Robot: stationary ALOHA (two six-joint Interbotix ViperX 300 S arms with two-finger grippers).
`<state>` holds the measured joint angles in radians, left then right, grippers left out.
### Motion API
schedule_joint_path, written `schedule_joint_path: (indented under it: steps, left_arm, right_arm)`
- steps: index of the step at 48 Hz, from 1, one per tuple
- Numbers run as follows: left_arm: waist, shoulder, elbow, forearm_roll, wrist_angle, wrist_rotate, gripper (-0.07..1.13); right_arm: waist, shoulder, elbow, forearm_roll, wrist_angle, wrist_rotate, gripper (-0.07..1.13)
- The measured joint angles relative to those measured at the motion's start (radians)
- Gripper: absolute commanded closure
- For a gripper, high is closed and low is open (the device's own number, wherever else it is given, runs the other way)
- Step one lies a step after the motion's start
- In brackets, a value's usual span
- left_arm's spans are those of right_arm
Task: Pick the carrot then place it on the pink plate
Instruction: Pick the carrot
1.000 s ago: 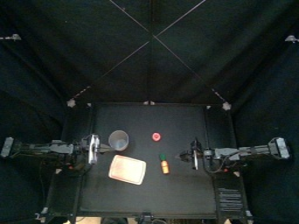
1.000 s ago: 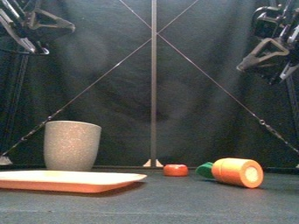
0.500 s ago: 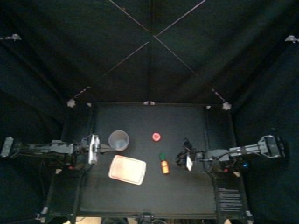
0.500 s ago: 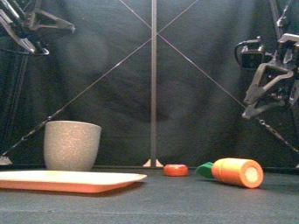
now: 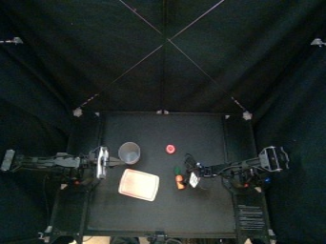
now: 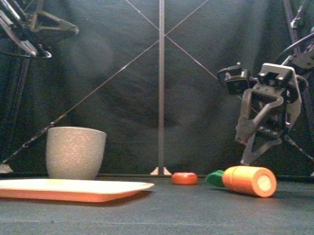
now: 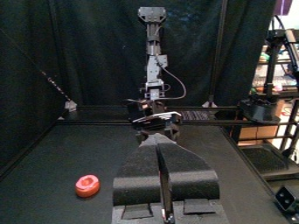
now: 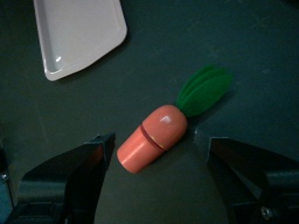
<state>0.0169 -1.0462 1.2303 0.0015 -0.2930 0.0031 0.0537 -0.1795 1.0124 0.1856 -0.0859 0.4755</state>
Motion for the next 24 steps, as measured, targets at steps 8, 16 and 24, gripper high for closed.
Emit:
schedule_joint_path:
  steps: [8,16,24]
  left_arm:
    - [0.0,-0.002,-0.002,0.002,0.0,0.0,1.09]
    - [0.0,-0.002,0.0,0.005,-0.002,-0.002,1.09]
    - [0.0,-0.002,0.0,0.008,0.0,0.0,1.09]
  right_arm:
    - [0.028,0.063,-0.04,0.012,0.002,0.002,0.02]
    - [0.043,0.121,-0.069,0.015,0.005,0.0,0.02]
    - [0.043,0.186,-0.101,0.017,0.018,0.0,0.02]
